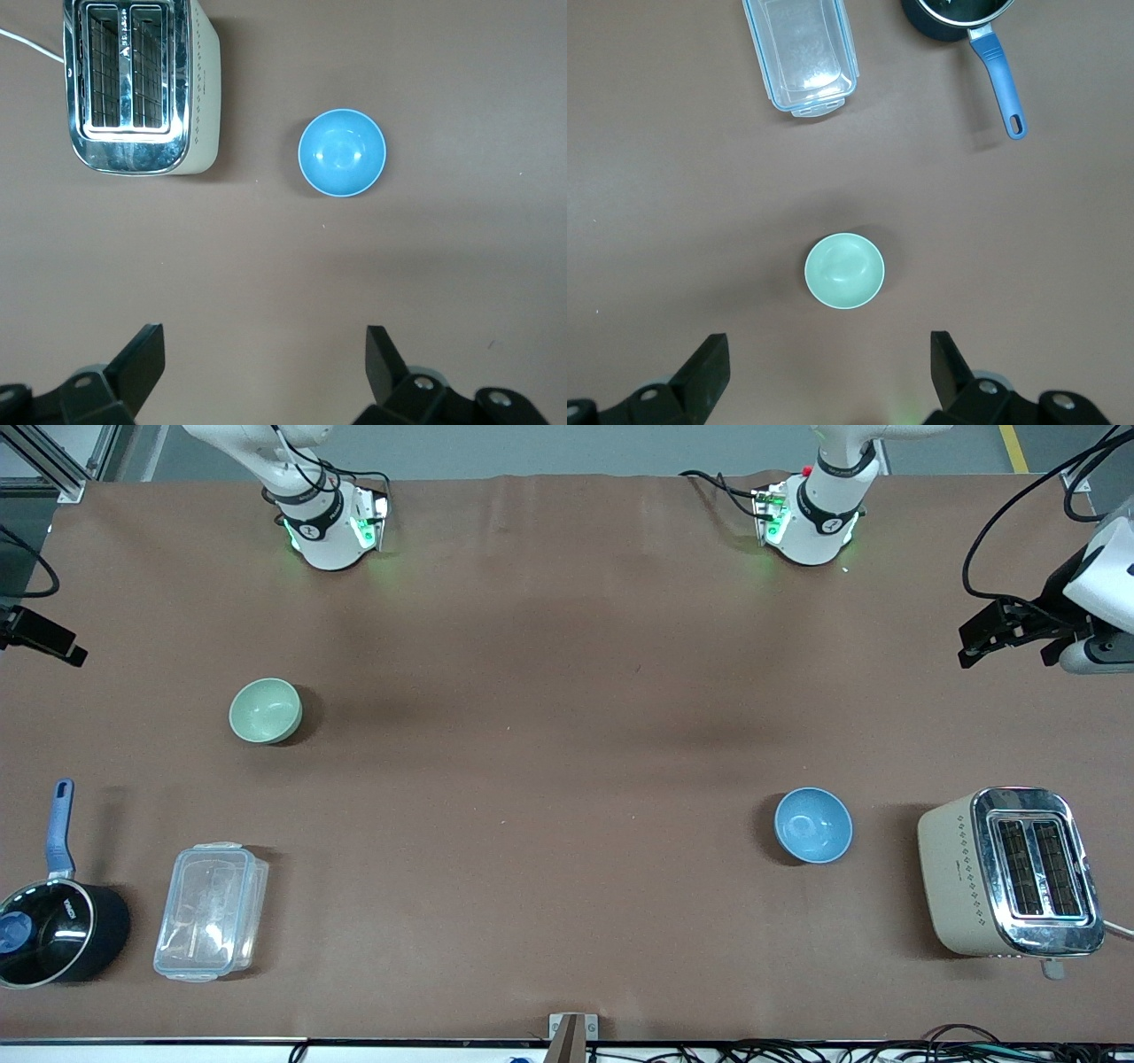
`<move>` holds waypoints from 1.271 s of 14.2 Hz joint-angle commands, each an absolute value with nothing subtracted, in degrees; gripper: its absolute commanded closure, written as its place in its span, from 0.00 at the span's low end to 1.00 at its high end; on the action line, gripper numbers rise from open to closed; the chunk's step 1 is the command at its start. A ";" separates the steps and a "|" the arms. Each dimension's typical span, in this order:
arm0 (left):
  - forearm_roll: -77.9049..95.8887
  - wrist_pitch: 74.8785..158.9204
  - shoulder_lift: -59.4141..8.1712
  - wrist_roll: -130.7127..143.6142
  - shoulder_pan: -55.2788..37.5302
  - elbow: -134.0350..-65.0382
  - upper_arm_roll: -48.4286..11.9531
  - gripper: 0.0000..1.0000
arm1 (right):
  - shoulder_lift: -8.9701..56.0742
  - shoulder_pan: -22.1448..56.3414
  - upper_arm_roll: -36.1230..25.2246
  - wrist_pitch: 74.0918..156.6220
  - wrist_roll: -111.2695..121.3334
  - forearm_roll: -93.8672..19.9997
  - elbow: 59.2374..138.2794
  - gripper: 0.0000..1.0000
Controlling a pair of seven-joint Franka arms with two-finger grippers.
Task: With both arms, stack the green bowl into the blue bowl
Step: 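Reach the left gripper down toward the blue bowl rim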
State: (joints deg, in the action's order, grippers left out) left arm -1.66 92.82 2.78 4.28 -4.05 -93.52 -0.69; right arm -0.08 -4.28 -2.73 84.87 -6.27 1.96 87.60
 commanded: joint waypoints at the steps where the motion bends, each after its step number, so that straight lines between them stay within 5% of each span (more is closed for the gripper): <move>1: -0.79 92.20 3.34 3.25 -3.96 -93.16 -0.70 0.00 | -0.26 -5.36 -1.93 84.73 -6.24 2.11 87.89 0.00; 10: -0.35 99.47 -2.45 4.22 -4.04 -95.79 -0.53 0.00 | -0.26 -5.45 -1.93 84.73 -6.33 2.02 87.89 0.00; 15: -0.79 119.57 -4.30 4.39 -3.08 -110.45 -0.44 0.00 | -0.26 -5.45 -1.93 84.64 -6.50 1.93 87.89 0.00; 18: -0.88 128.82 -10.78 4.57 -2.20 -112.59 -0.44 0.00 | -0.44 -6.15 -1.93 84.55 -6.24 1.93 87.80 0.00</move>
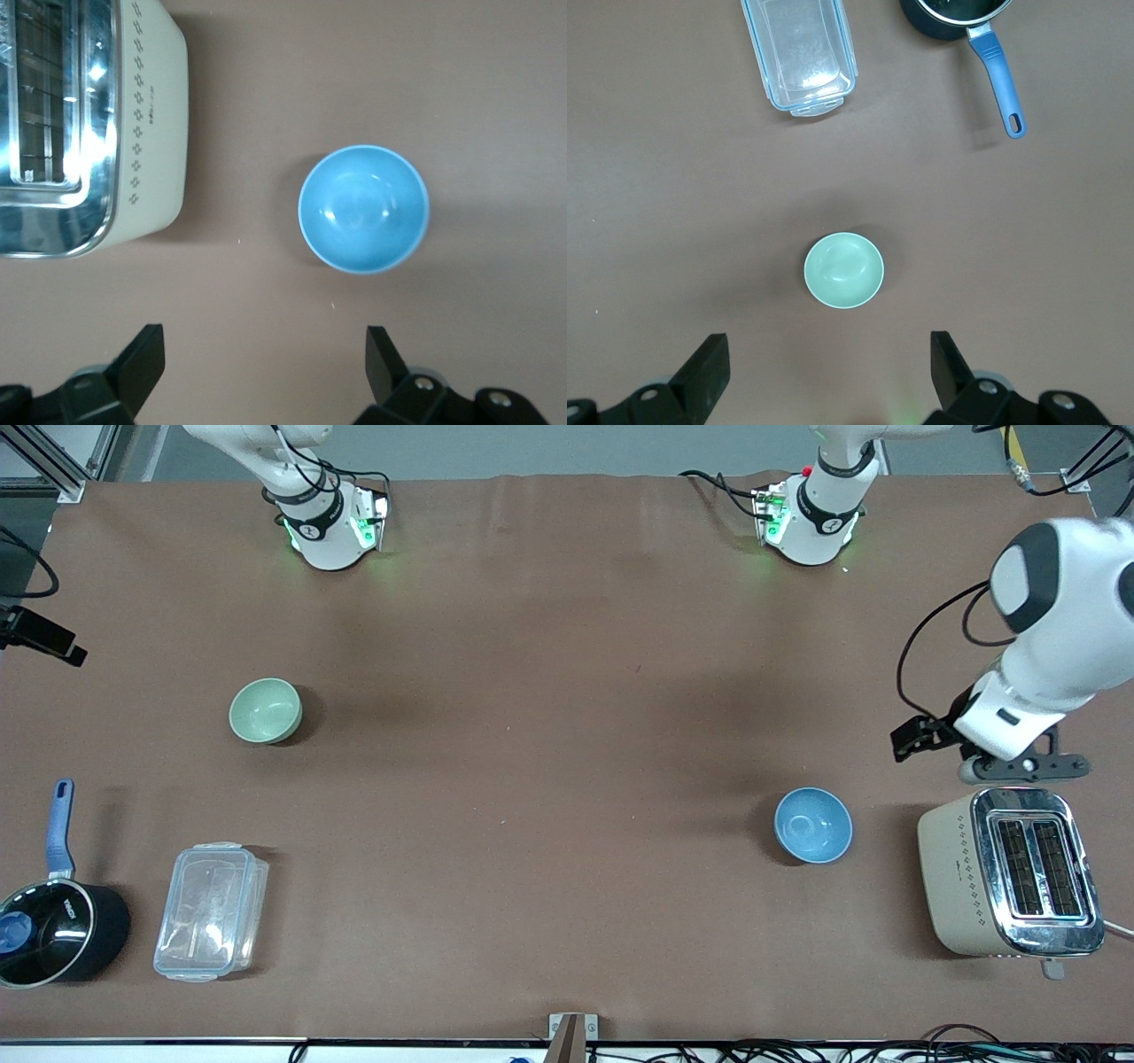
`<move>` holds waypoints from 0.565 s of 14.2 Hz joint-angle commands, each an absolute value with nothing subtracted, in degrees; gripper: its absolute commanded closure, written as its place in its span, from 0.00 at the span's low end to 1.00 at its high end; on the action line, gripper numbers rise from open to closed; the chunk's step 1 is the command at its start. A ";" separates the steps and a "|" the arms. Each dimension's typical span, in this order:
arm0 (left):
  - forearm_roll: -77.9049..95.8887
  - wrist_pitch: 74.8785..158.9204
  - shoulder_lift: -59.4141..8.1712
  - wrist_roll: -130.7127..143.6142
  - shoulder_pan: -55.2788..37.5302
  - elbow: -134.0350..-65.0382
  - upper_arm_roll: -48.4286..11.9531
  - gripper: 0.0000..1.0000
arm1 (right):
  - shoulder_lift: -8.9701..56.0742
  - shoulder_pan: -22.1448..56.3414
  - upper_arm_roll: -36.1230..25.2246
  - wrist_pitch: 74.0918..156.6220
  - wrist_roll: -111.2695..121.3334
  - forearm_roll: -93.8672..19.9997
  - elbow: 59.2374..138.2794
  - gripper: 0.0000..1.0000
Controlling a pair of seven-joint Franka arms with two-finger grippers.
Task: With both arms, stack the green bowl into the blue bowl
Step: 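Reach the left gripper down toward the blue bowl rim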
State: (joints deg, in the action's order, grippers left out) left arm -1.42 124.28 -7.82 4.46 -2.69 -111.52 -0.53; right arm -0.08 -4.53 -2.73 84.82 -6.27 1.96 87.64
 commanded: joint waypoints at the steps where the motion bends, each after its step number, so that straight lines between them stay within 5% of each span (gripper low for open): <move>1: -0.88 131.81 -13.16 4.57 -1.85 -112.59 -0.44 0.00 | -0.44 -6.24 -1.93 84.38 -6.24 1.85 87.63 0.00; 4: -0.79 139.37 -20.19 4.83 -1.50 -111.97 -0.44 0.00 | -0.44 -6.24 -1.93 83.94 -6.15 1.76 87.71 0.00; 8: -0.35 143.17 -25.56 7.02 -1.67 -110.40 -0.70 0.15 | -0.18 -6.24 -1.93 84.20 -6.24 1.76 87.71 0.00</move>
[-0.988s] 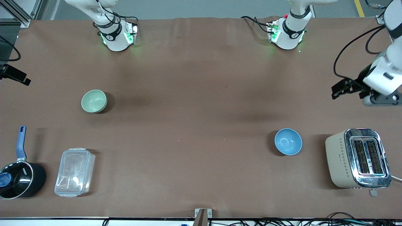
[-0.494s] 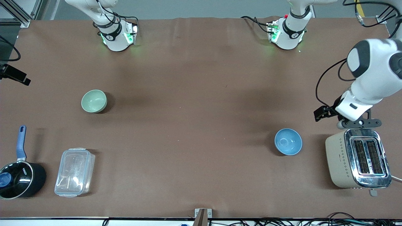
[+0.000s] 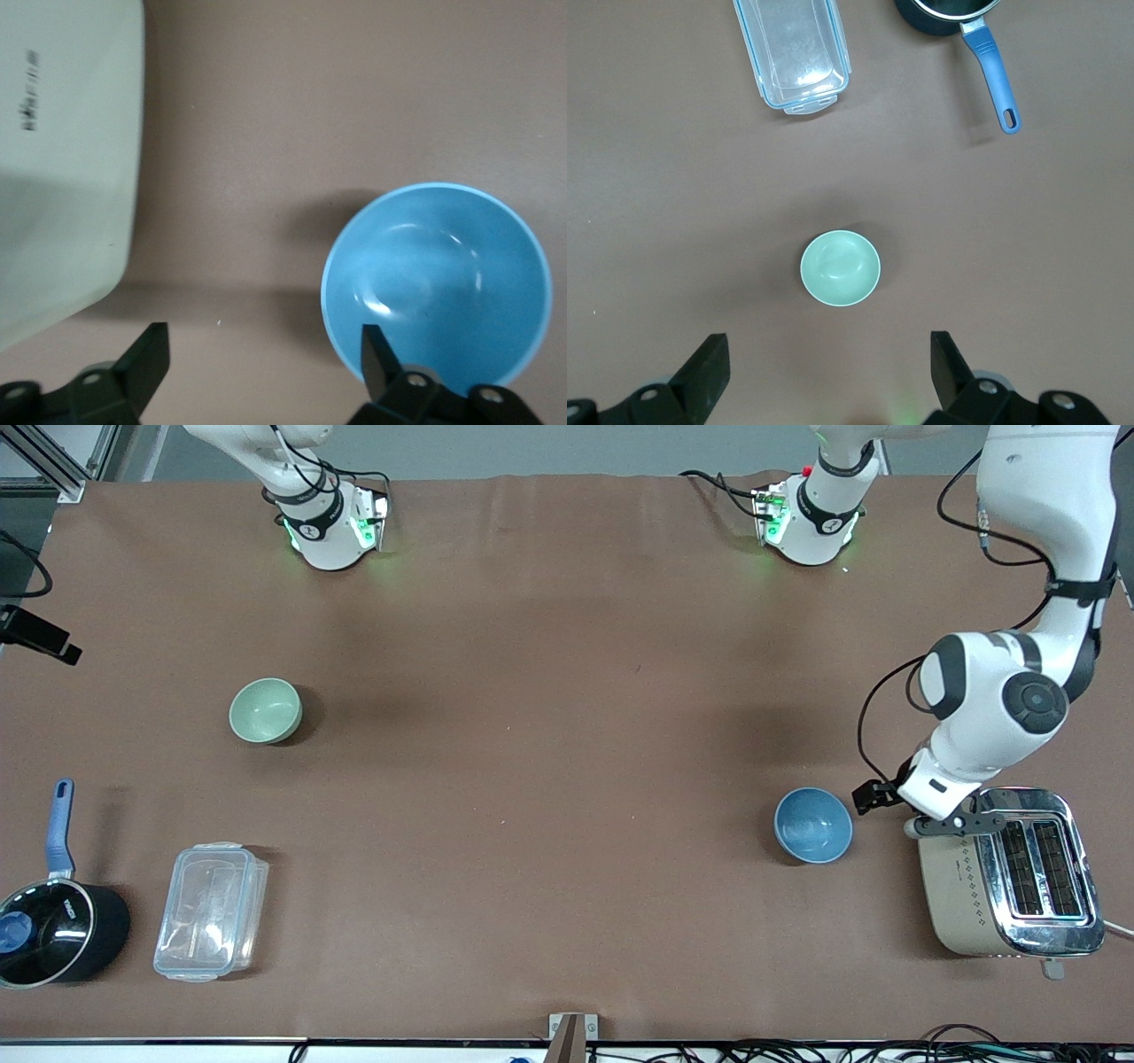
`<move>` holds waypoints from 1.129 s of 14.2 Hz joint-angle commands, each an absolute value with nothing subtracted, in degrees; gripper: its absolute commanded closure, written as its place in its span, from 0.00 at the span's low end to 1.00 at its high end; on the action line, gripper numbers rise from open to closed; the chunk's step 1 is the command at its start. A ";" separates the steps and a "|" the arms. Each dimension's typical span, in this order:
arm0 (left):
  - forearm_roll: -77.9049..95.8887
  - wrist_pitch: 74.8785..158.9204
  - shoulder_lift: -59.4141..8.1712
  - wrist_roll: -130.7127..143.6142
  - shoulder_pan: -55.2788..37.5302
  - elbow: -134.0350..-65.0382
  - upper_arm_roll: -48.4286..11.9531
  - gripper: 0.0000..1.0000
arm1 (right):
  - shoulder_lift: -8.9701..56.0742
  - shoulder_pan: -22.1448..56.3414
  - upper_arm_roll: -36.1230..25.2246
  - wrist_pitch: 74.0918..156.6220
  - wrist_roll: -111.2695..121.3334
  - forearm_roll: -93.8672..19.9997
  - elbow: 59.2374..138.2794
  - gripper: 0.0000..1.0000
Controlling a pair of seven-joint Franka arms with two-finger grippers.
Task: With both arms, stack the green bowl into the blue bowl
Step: 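Reach the left gripper down toward the blue bowl rim, then grasp the blue bowl rim with the left gripper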
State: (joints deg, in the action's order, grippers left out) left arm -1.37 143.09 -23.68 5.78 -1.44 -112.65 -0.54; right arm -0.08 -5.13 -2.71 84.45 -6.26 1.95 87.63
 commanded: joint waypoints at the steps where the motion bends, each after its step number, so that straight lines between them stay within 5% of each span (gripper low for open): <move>1: -0.35 143.17 -26.10 7.55 -2.10 -110.22 -0.70 0.18 | 0.17 -6.24 -1.93 84.20 -6.15 1.76 87.71 0.00; 10: 2.64 143.26 -31.37 7.82 -2.64 -106.96 -1.67 0.53 | 0.18 -6.68 -1.93 84.02 -6.06 1.76 87.63 0.00; 16: 2.64 143.35 -32.61 7.73 -2.64 -106.44 -2.55 0.87 | 0.09 -7.12 -1.93 83.94 -6.06 1.67 87.71 0.00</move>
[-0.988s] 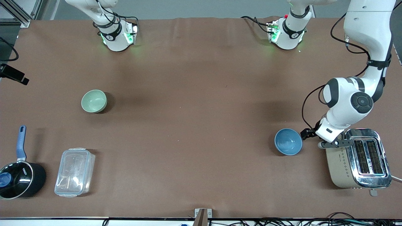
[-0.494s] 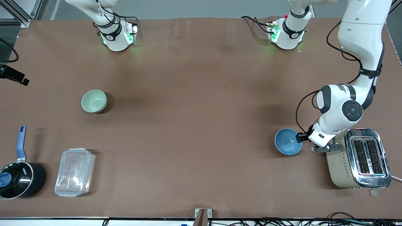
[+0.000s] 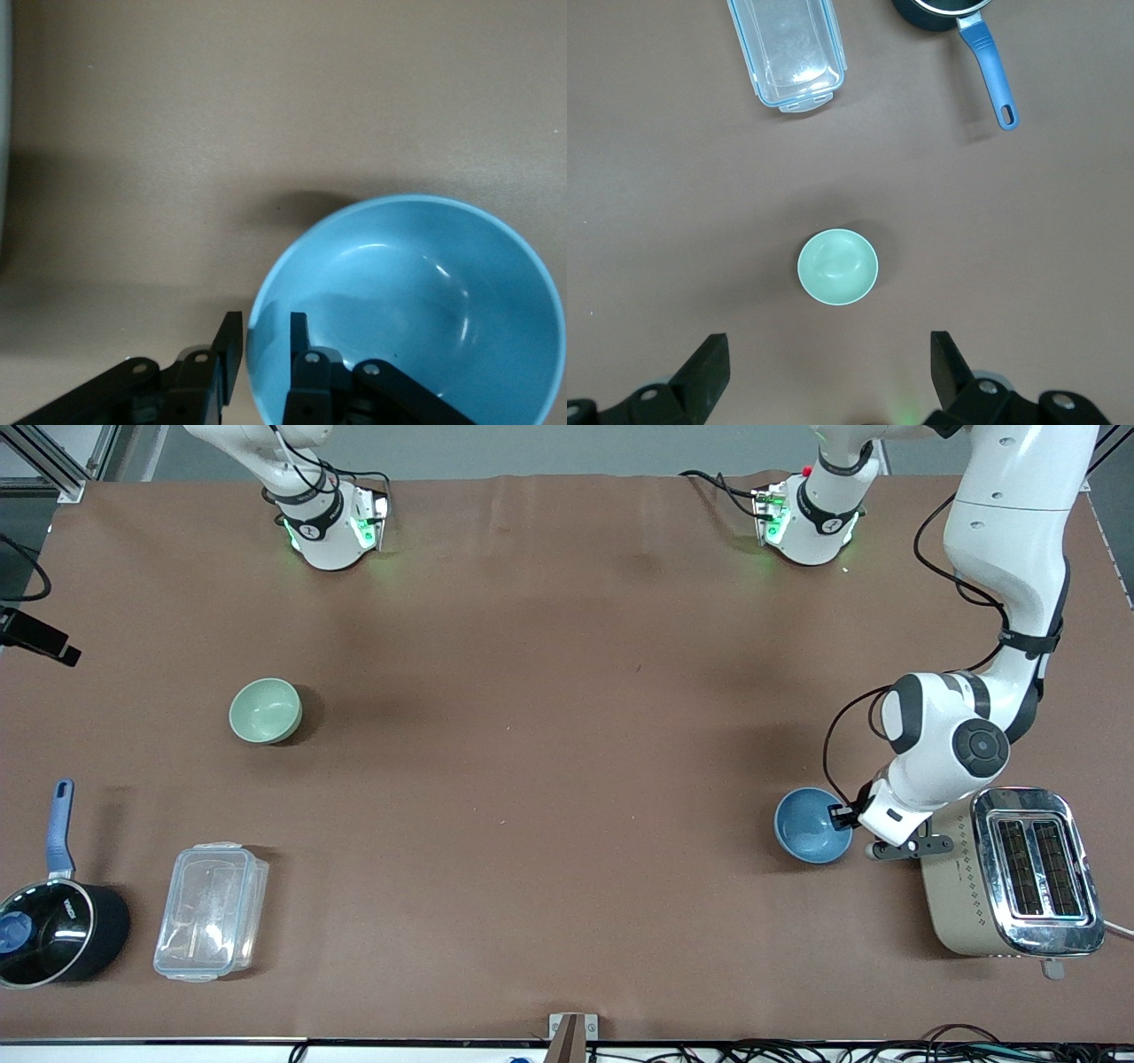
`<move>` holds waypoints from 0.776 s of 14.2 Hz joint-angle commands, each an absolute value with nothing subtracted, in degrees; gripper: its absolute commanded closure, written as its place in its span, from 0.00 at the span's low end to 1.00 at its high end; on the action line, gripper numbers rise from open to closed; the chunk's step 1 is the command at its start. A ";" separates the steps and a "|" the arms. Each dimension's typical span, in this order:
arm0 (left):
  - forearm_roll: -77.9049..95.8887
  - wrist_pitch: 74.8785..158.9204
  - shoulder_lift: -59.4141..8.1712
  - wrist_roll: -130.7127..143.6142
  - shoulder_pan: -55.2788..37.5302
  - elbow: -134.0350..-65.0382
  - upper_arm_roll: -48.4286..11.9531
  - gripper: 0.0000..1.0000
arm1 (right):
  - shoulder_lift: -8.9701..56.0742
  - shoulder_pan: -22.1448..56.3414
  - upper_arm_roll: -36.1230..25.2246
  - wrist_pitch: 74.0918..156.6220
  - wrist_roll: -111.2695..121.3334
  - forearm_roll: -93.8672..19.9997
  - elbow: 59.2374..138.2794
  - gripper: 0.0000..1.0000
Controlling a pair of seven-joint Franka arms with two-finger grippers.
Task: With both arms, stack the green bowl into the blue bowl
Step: 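Grasp the blue bowl rim with the left gripper, then drag the blue bowl with the left gripper toward the table middle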
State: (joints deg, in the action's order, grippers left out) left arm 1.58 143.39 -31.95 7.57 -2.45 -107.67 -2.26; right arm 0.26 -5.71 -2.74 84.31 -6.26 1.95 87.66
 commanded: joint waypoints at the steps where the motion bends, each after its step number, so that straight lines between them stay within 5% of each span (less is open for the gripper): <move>1: 2.64 143.26 -32.52 7.73 -2.64 -106.17 -2.55 0.93 | 0.09 -7.12 -1.93 83.67 -5.98 1.67 87.71 0.00; 3: 2.64 143.26 -32.26 7.73 -2.46 -106.08 -3.95 0.99 | 0.09 -7.29 -1.93 83.23 -5.98 1.67 87.63 0.00; 11: 2.73 136.24 -28.56 11.14 -2.20 -101.87 -11.49 1.00 | 0.09 -7.29 -1.93 83.14 -6.06 1.67 87.71 0.00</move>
State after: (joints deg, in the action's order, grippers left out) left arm 1.70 139.03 -30.03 8.63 -2.33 -102.78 -8.90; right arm 0.26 -6.18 -2.73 83.62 -6.24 1.95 87.66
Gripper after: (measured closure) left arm 0.956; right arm 0.000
